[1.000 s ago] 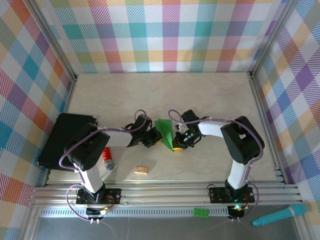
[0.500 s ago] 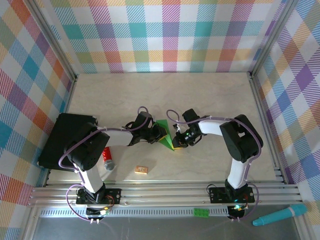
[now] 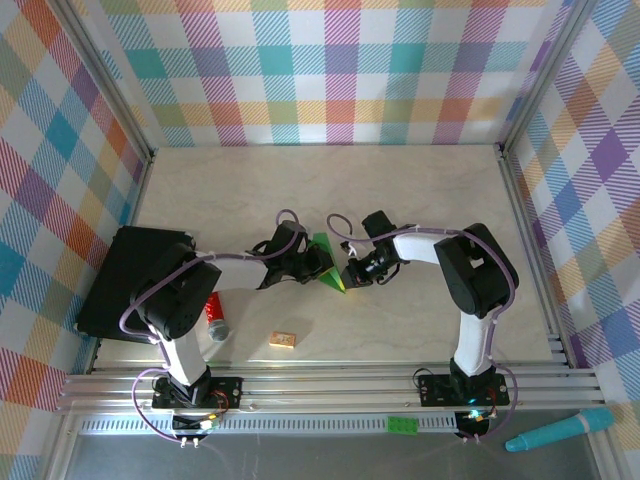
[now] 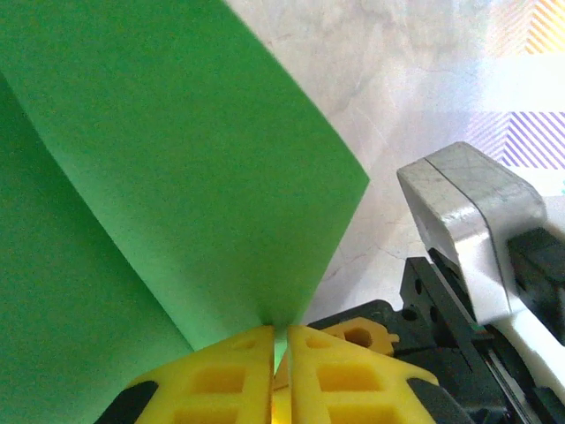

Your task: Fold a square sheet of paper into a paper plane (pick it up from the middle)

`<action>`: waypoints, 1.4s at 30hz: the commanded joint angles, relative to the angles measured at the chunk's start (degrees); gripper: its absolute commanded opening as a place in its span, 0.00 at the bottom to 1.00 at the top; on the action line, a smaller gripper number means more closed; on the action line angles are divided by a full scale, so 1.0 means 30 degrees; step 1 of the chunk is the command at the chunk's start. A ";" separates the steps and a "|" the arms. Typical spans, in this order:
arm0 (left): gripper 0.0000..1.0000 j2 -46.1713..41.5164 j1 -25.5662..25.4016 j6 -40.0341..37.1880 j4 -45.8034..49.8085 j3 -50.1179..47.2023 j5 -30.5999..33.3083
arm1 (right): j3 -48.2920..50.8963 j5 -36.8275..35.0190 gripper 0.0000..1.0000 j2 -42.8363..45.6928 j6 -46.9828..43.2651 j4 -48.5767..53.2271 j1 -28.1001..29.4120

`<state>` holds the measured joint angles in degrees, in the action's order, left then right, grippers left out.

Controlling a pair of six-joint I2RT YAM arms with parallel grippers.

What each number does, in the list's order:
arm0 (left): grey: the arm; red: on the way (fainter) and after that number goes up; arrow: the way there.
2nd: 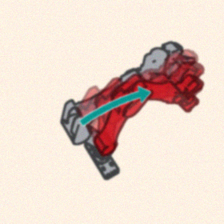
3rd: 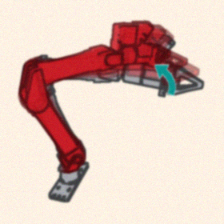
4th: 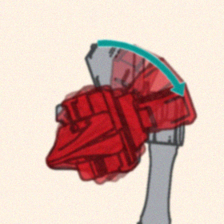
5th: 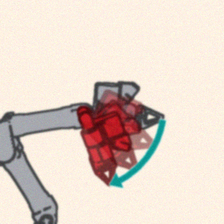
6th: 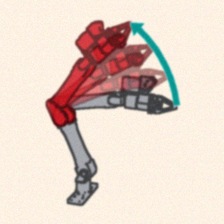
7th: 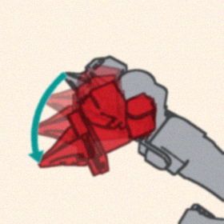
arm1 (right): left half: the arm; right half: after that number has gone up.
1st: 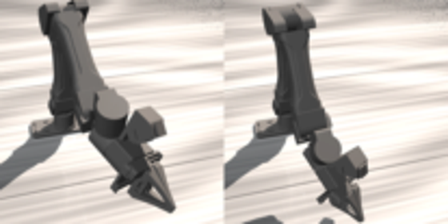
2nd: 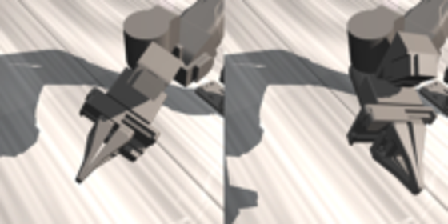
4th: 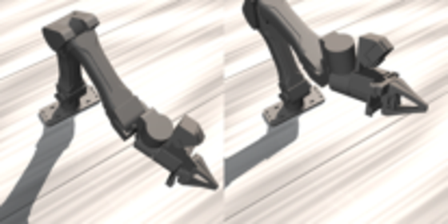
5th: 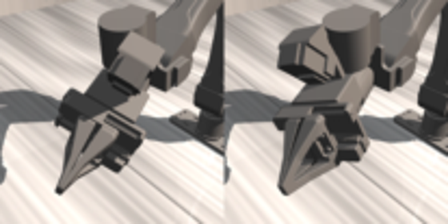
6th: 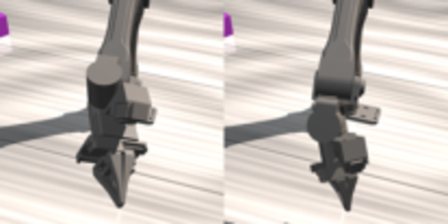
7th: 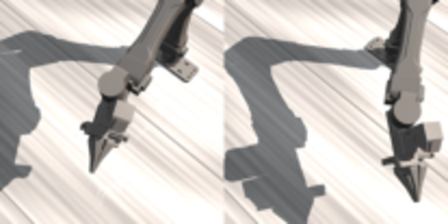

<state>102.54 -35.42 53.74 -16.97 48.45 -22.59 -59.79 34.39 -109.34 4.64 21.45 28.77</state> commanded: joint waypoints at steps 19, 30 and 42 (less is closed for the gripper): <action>0.10 0.1472 0.0293 -0.0492 0.0034 0.1194 -0.0525 | 0.1538 0.0635 0.31 0.2568 0.5379 -0.1895 -0.0656; 0.10 0.1534 0.0293 -0.0517 0.0179 0.1241 -0.0644 | 0.2117 0.0578 0.29 0.2101 0.8359 -0.2848 -0.0341; 0.10 0.1592 0.0293 -0.0537 0.0325 0.1229 -0.0657 | 0.1932 0.0650 0.21 0.1451 0.8399 -0.2508 -0.0073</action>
<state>106.48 -35.07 53.06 -16.67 51.24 -23.51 -53.56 35.20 -104.29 29.63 13.45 28.05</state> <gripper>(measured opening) 0.104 0.219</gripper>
